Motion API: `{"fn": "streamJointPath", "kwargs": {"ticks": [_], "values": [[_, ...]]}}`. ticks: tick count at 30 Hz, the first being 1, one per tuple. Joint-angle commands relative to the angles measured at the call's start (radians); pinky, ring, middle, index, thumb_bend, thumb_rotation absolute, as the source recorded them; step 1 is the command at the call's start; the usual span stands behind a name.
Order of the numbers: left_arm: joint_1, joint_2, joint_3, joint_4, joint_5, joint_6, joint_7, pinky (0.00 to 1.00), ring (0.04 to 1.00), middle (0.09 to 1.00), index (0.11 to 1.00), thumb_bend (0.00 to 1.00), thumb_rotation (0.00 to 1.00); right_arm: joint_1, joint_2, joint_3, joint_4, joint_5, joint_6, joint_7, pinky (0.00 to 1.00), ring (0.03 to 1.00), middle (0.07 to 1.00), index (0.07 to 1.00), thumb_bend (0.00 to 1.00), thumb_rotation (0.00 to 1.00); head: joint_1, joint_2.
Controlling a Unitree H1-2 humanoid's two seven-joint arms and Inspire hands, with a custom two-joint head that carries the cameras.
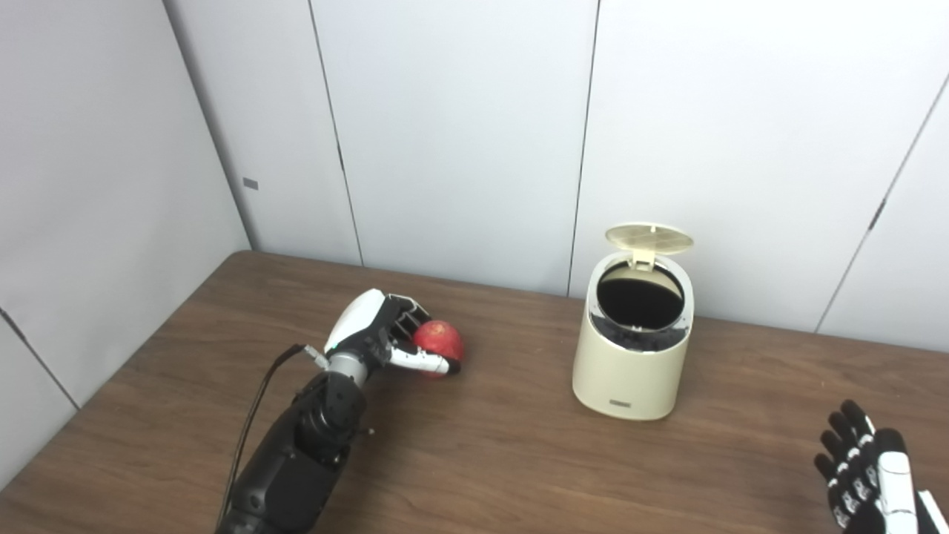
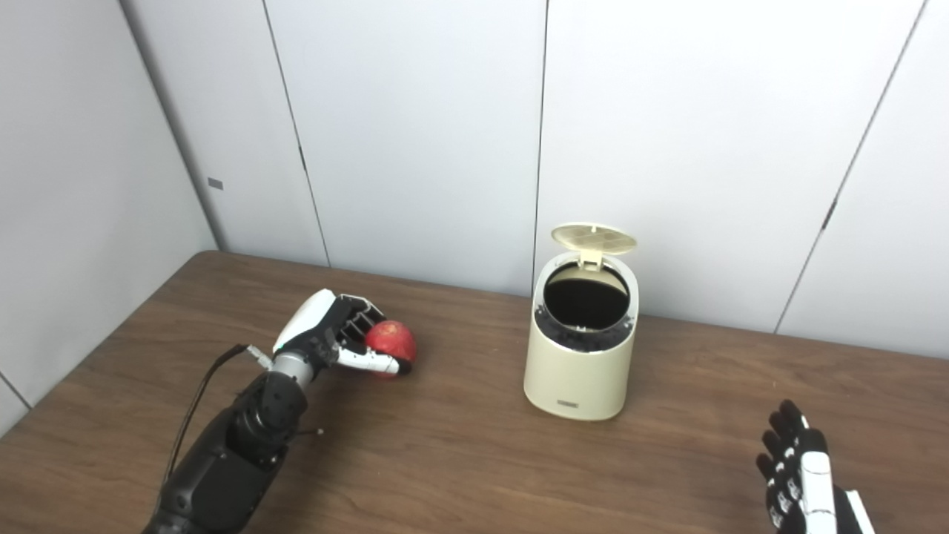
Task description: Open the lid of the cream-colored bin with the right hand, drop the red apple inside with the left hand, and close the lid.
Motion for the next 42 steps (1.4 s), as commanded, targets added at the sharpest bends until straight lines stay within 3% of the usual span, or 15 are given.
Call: {"fn": "streamJointPath", "kwargs": {"ticks": [1, 14, 21, 26, 27, 34, 42], "values": [[-0.015, -0.007, -0.006, 0.004, -0.018, -0.027, 0.006, 0.56, 0.455, 0.502, 0.488, 0.5, 0.0, -0.017, -0.01, -0.003, -0.03, 0.003, -0.027, 0.006, 1.0, 1.0, 1.0, 1.0, 0.45, 1.0, 0.0, 0.002], [-0.005, -0.017, -0.012, -0.043, -0.031, -0.01, 0.022, 0.55, 0.485, 0.52, 0.459, 0.5, 0.0, -0.013, -0.009, 0.001, -0.011, -0.018, -0.054, 0.0, 1.0, 1.0, 1.0, 0.996, 0.43, 1.0, -0.035, -0.007], [0.025, -0.092, 0.019, -0.146, 0.001, -0.024, 0.133, 0.49, 0.463, 0.526, 0.457, 0.5, 0.0, -0.016, 0.004, -0.001, 0.038, -0.02, -0.09, -0.001, 1.0, 1.0, 1.0, 0.992, 0.44, 1.0, -0.101, -0.038], [0.025, -0.122, 0.011, -0.176, 0.049, -0.087, 0.223, 0.47, 0.466, 0.522, 0.458, 0.5, 0.0, -0.013, 0.003, -0.001, 0.099, -0.02, -0.159, 0.008, 1.0, 1.0, 1.0, 0.988, 0.41, 1.0, -0.128, -0.061], [0.024, -0.123, 0.007, -0.184, 0.056, -0.099, 0.229, 0.42, 0.457, 0.511, 0.455, 0.49, 0.0, -0.013, 0.001, 0.001, 0.112, -0.026, -0.173, 0.007, 1.0, 1.0, 1.0, 0.981, 0.42, 1.0, -0.131, -0.063], [0.019, -0.135, -0.018, -0.231, 0.086, -0.154, 0.24, 0.37, 0.444, 0.504, 0.467, 0.48, 0.0, -0.013, -0.002, 0.006, 0.183, -0.04, -0.26, 0.009, 1.0, 1.0, 0.977, 0.946, 0.45, 1.0, -0.163, -0.082], [-0.001, -0.153, -0.053, -0.301, 0.155, -0.127, 0.232, 0.31, 0.399, 0.502, 0.52, 0.47, 0.0, -0.006, -0.002, 0.017, 0.211, -0.056, -0.288, 0.005, 1.0, 1.0, 0.976, 0.956, 0.52, 1.0, -0.184, -0.087]]}}
